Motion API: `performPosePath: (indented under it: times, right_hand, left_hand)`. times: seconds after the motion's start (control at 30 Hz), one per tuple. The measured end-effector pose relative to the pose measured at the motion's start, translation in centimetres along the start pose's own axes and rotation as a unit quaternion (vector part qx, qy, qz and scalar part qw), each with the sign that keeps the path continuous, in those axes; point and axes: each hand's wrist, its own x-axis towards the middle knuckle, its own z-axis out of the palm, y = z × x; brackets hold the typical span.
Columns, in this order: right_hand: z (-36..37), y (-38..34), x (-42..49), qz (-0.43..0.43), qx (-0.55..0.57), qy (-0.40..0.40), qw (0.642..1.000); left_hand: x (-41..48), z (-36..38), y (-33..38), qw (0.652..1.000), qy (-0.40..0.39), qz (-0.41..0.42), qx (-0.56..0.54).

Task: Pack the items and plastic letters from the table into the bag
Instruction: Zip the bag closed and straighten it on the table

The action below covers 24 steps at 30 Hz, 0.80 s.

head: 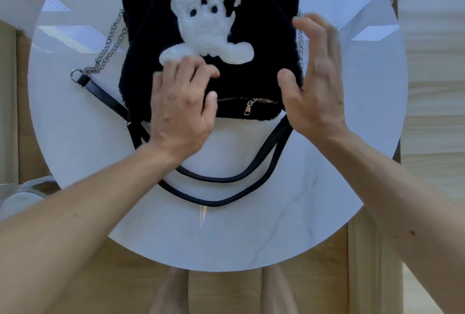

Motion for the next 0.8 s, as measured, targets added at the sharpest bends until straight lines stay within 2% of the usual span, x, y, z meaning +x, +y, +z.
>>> performPosePath:
  times: [0.1, 0.17, 0.23, 0.3, 0.43, 0.57, 0.7, 0.8]
  right_hand:
    - [2.0, 0.0, 1.2, -0.124, -0.113, -0.075, 0.983]
    - [3.2, 0.9, 1.4, -0.139, -0.183, -0.149, 0.962]
    - [3.7, 2.5, 1.1, -0.108, -0.233, -0.201, 0.945]
    - [3.6, 4.1, 0.5, -0.065, -0.253, -0.221, 0.940]
    - [3.4, 4.6, -0.6, -0.015, -0.247, -0.249, 0.936]
    - [3.1, 2.9, -1.0, 0.050, -0.233, -0.283, 0.929]
    - [2.0, 0.9, -1.4, 0.111, -0.261, -0.323, 0.903]
    - [-0.1, -2.6, -2.0, 0.164, -0.245, -0.310, 0.904]
  left_hand:
    - [1.7, 0.5, -3.3, 0.996, -0.058, 0.029, 0.065]
    - [2.2, 0.9, -5.4, 0.989, -0.115, 0.028, 0.083]
    - [2.1, 1.2, -7.5, 0.983, -0.166, 0.015, 0.078]
    - [1.3, 1.2, -9.3, 0.977, -0.199, 0.009, 0.070]
    - [0.0, 0.8, -10.7, 0.973, -0.221, 0.011, 0.063]
    - [-1.5, -0.2, -10.9, 0.964, -0.259, -0.030, 0.049]
    - [-2.8, -2.3, -11.1, 0.942, -0.325, -0.038, 0.066]
    - [-2.3, -5.7, -10.2, 0.944, -0.323, -0.051, 0.050]
